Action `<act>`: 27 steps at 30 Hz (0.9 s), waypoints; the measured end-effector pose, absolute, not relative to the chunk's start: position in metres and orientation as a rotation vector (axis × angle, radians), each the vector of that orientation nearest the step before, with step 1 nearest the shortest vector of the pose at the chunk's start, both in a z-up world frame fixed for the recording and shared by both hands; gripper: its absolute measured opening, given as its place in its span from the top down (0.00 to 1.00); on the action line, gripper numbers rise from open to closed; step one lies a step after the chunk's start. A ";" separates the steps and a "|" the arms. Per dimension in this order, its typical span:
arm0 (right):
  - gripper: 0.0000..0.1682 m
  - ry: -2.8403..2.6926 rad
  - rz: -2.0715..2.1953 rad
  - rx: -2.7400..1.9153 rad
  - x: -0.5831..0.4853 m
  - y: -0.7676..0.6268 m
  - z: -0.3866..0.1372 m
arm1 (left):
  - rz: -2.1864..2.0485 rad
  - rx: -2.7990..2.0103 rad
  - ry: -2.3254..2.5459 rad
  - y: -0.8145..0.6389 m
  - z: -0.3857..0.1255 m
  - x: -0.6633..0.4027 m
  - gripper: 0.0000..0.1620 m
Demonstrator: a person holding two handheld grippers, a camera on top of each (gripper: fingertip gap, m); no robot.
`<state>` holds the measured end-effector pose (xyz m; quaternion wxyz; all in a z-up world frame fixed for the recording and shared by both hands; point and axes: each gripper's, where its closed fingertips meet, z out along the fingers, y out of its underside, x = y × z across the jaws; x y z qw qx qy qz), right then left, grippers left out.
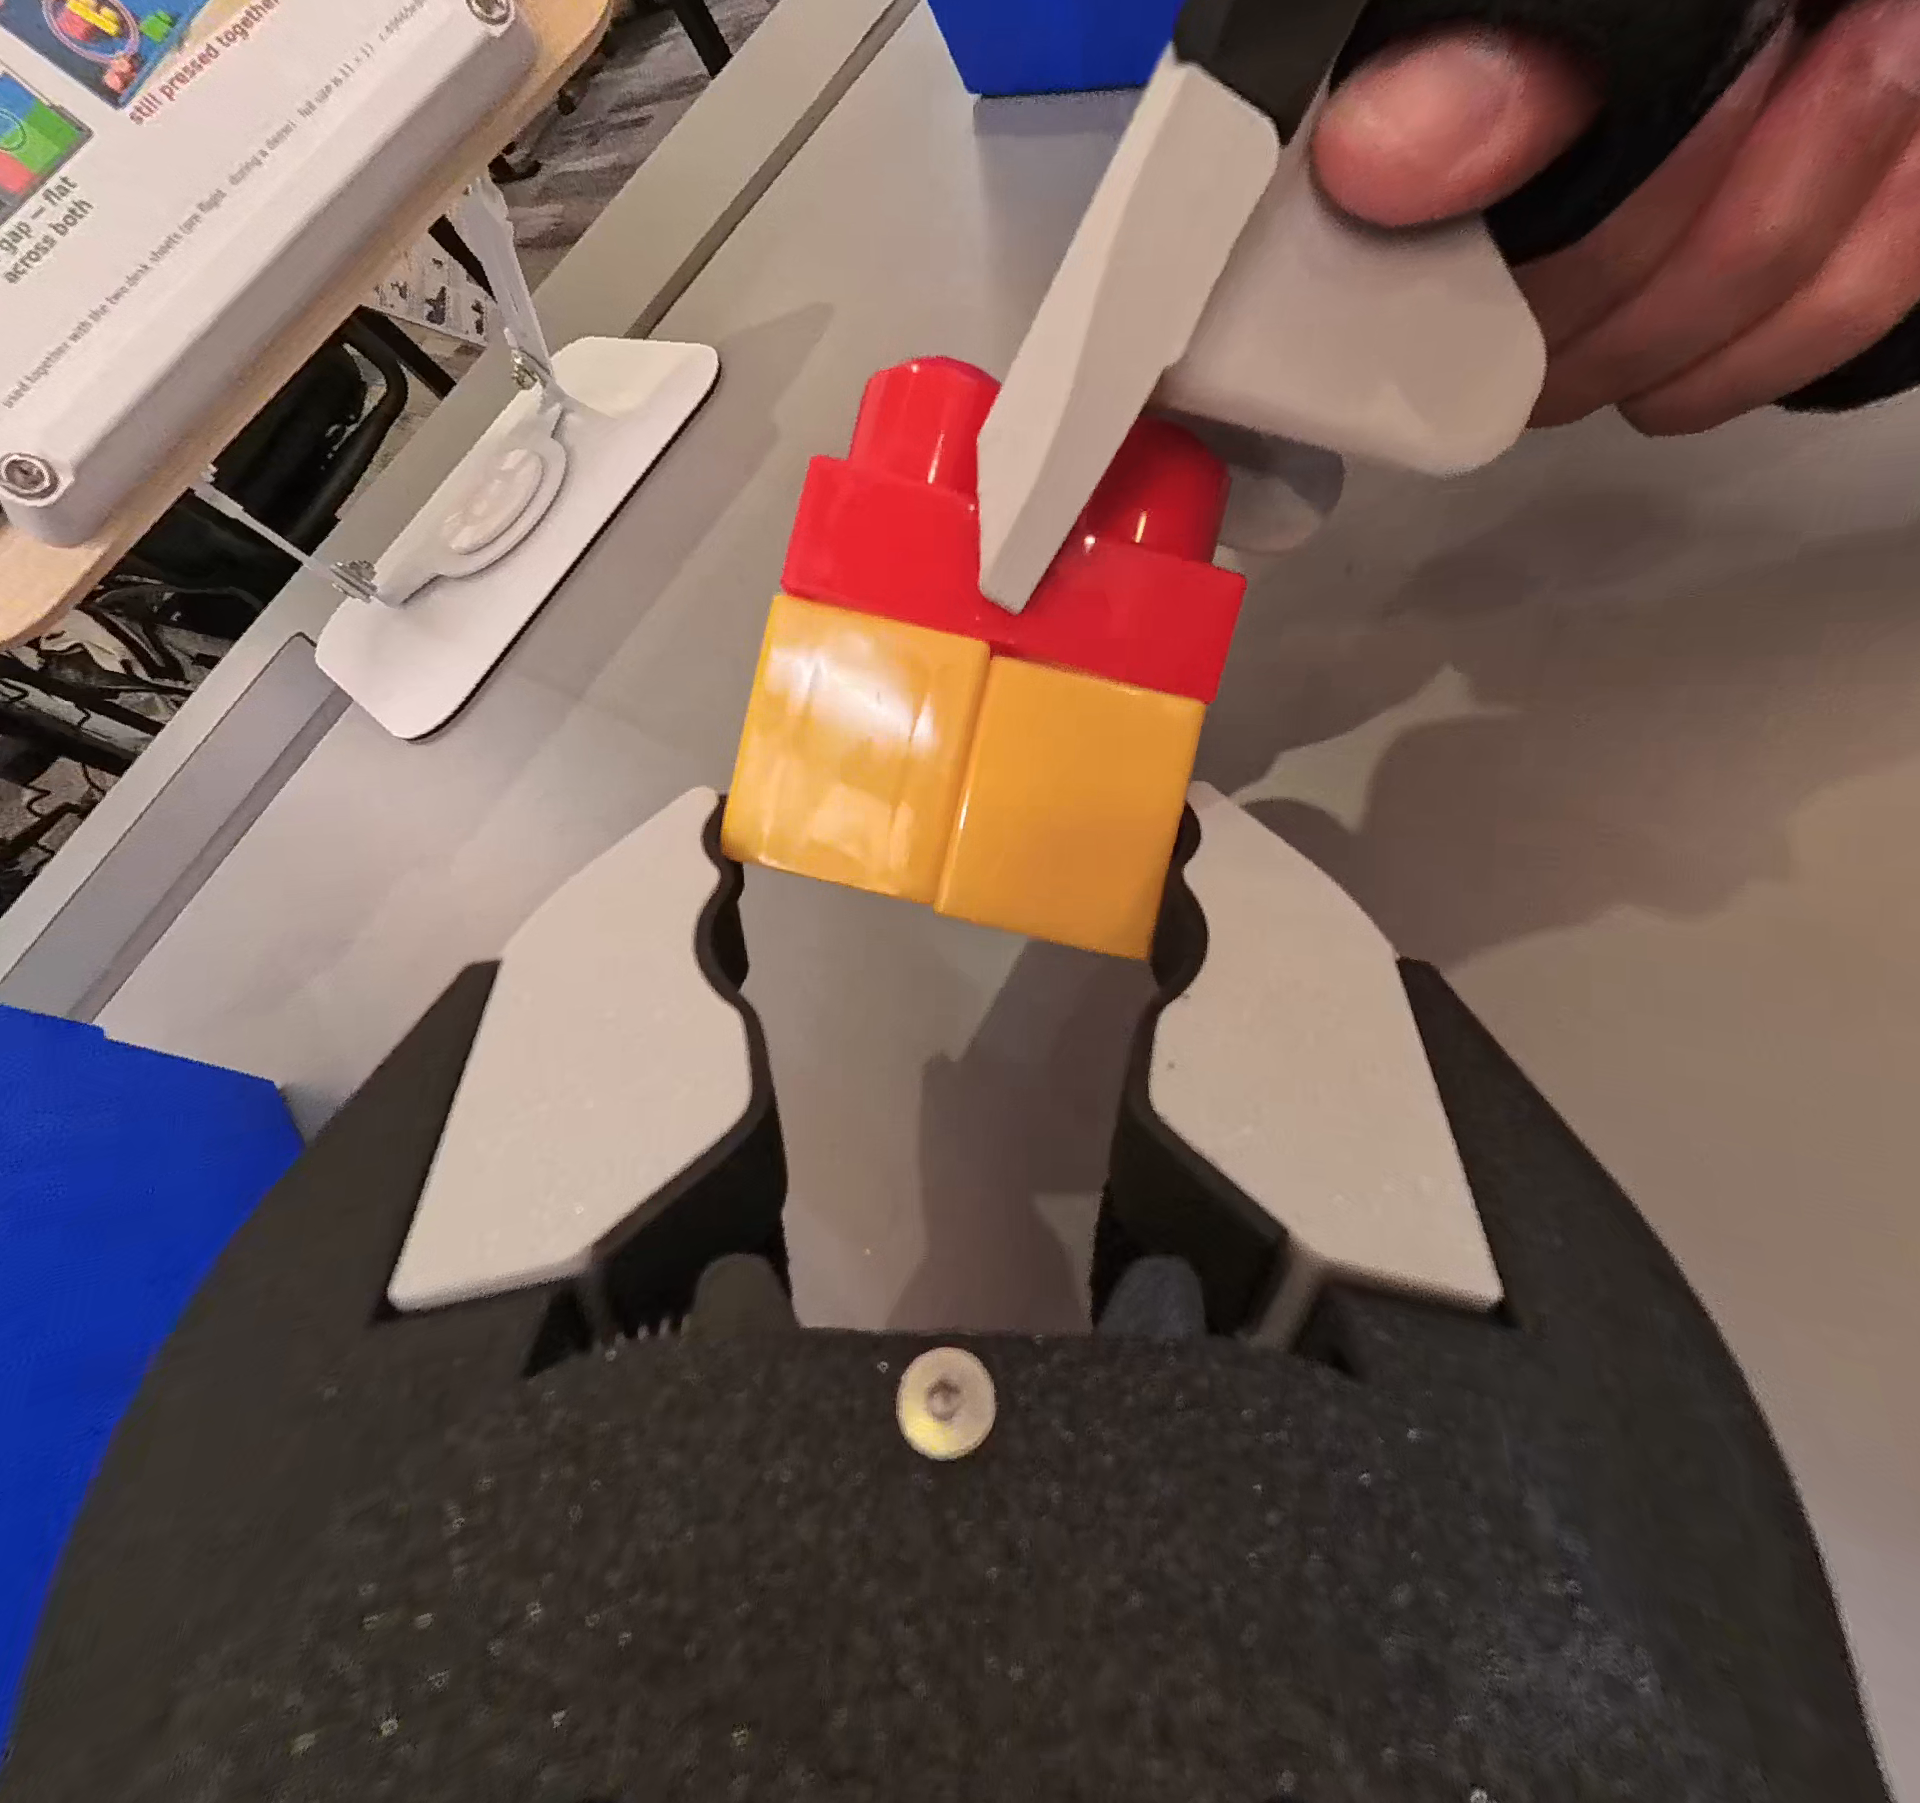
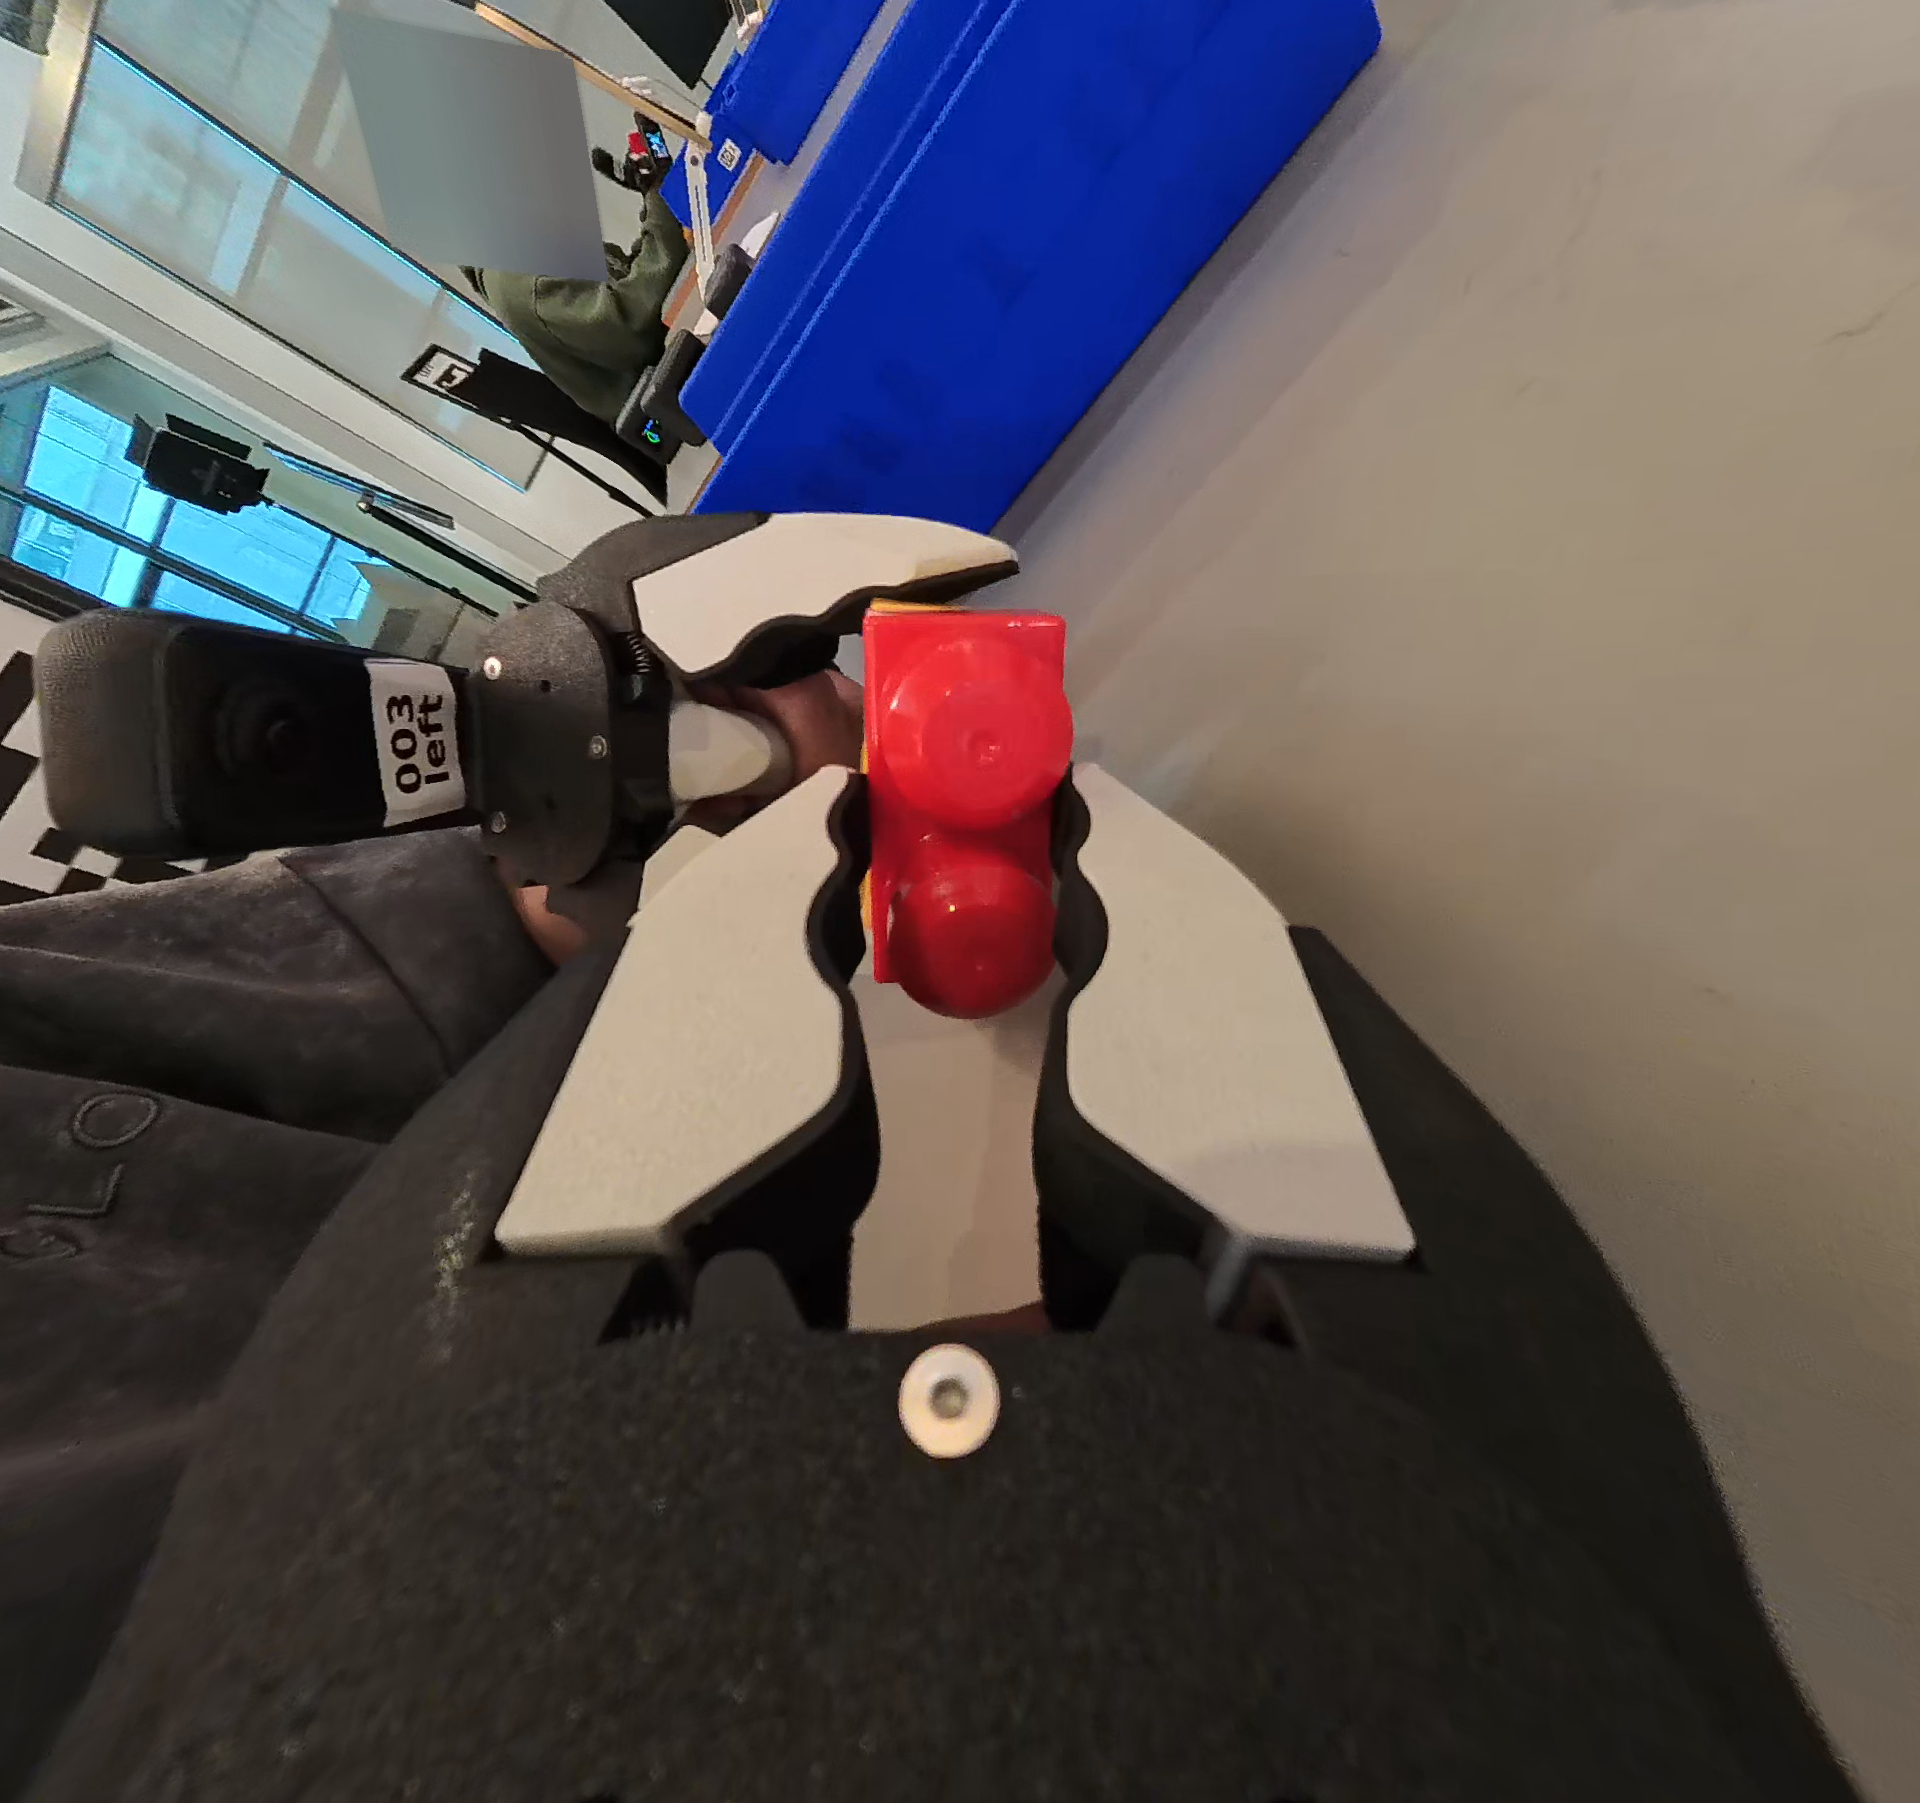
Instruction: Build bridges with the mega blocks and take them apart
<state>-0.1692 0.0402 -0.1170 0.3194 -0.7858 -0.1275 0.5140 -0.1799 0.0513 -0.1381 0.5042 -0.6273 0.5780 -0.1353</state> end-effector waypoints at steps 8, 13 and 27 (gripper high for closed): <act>0.80 -0.320 1.346 -2.053 -0.169 0.043 -0.115 | -0.326 -1.529 1.365 0.054 -0.136 -0.179 0.52; 0.80 -0.316 1.333 -2.050 -0.168 0.044 -0.113 | -0.332 -1.541 1.325 0.055 -0.135 -0.176 0.52; 0.80 -0.291 1.093 -2.058 -0.129 0.054 -0.093 | -0.255 -1.426 1.079 0.050 -0.093 -0.199 0.51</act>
